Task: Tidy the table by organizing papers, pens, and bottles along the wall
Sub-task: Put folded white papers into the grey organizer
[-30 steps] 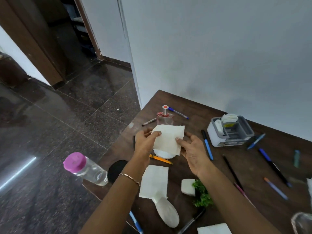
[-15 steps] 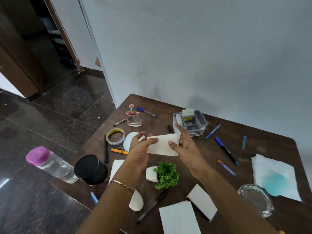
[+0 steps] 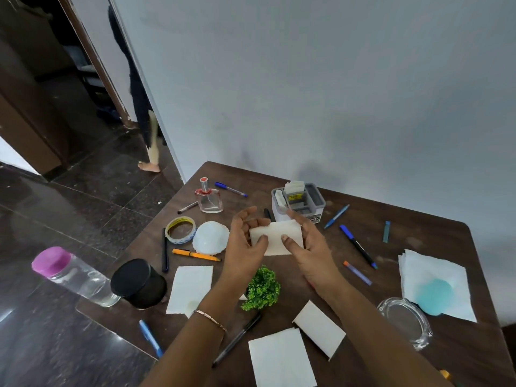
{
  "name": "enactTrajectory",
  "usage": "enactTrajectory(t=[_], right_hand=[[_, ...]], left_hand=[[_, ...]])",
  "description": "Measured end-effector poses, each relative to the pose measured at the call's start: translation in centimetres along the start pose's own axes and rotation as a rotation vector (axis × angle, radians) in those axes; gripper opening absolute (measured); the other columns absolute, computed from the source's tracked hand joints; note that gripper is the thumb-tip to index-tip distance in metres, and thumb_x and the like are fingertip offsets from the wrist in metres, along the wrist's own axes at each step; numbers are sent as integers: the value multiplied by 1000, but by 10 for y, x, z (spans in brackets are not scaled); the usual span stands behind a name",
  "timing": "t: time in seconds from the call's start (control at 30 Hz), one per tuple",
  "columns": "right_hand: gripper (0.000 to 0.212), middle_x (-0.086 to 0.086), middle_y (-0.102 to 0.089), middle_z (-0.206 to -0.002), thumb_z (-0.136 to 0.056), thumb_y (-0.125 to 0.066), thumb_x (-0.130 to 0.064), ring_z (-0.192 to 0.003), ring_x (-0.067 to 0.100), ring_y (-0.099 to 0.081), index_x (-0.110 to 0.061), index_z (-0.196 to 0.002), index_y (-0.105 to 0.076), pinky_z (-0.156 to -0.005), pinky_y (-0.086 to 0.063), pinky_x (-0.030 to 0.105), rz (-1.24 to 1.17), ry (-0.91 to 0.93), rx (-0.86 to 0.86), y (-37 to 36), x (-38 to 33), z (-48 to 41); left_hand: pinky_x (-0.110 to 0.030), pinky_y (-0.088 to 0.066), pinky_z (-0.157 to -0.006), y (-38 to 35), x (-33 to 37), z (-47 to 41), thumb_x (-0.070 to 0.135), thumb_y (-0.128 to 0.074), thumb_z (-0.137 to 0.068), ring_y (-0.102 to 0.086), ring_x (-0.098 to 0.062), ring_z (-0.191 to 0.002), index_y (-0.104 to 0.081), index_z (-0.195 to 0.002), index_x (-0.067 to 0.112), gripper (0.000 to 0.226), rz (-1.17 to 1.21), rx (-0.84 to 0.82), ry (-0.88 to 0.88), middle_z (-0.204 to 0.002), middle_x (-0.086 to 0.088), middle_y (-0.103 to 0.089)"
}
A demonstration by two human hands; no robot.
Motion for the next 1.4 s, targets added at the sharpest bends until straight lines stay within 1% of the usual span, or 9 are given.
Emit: enactTrajectory(t=[0.2,0.37,0.5,0.63,0.73,0.83,1.0,1.2,1.4], right_hand=[[38,-9,-68,-107,-80,-74,-11,-93,4,-63,-31,-111,-66,-77,-55,19,404,93,102,12,-3,-9],[24,-16,-67,-94,-75,-78,-27,-90,1,-54,-34,-98,-71,-90,-45,33,698,160,172,18,-6,-22],[14,-8,-60,-99,-80,-76,-24,-93,5,-55,-23,-92,-70,-81,-48,23,550,73,128,19,-9,-33],[10,0,-70,-99,-85,-70,-22,-89,10,-68,-21,-95,-66,-70,-55,23,-37,-213,66,20,-12,-40],[16,5,-72,-103,-89,-63,-16,-89,12,-71,-14,-105,-63,-66,-57,23,-317,-319,60,20,-12,-46],[19,4,-68,-108,-91,-60,-15,-92,14,-68,-14,-110,-60,-66,-59,24,-311,-342,82,20,-11,-52],[12,1,-71,-102,-92,-60,-14,-85,9,-71,-21,-102,-61,-63,-59,24,-242,-328,86,22,-1,-66],[14,7,-67,-104,-87,-68,-10,-85,12,-69,-16,-97,-60,-58,-57,22,24,-269,122,36,11,-89],[15,6,-65,-101,-83,-69,0,-88,18,-69,-12,-90,-64,-65,-58,22,193,-246,135,59,21,-127]], left_hand=[[-29,-52,-88,6,-5,-13,-8,-65,-75,-60,-5,-103,-45,-126,28,65,-196,-5,-167,-98,10,-64],[-25,-52,-85,6,-3,-28,-3,-68,-78,-61,-7,-101,-45,-127,31,64,-229,-77,-184,-98,11,-64],[-26,-56,-79,14,-3,-49,-1,-70,-79,-63,-15,-100,-45,-126,34,63,-108,-139,-107,-107,1,-62],[-27,-57,-75,19,-1,-69,-7,-68,-80,-64,-12,-89,-49,-126,19,56,117,-197,25,-106,-5,-62],[-35,-54,-85,18,-8,-80,0,-67,-84,-63,-17,-103,-50,-126,15,48,242,-135,174,-112,-7,-64],[-30,-53,-77,11,-11,-86,16,-70,-82,-61,-22,-109,-48,-129,12,51,341,-154,386,-121,-9,-62],[-26,-59,-65,-6,-15,-91,15,-68,-85,-70,-21,-93,-61,-114,3,32,399,-388,611,-109,-14,-70],[-28,-61,-65,-21,-23,-115,4,-68,-83,-70,-20,-84,-63,-104,2,21,247,-369,568,-97,-11,-70],[-27,-60,-60,-26,-16,-166,3,-67,-85,-67,-21,-87,-60,-107,1,23,10,-283,393,-110,-18,-66]])
Point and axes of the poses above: each hand's wrist, its own z-axis away from the middle knuckle, its own y-axis out of the back of the hand, x = y × z, the point moved 1 cm from there along -z, towards the middle knuckle
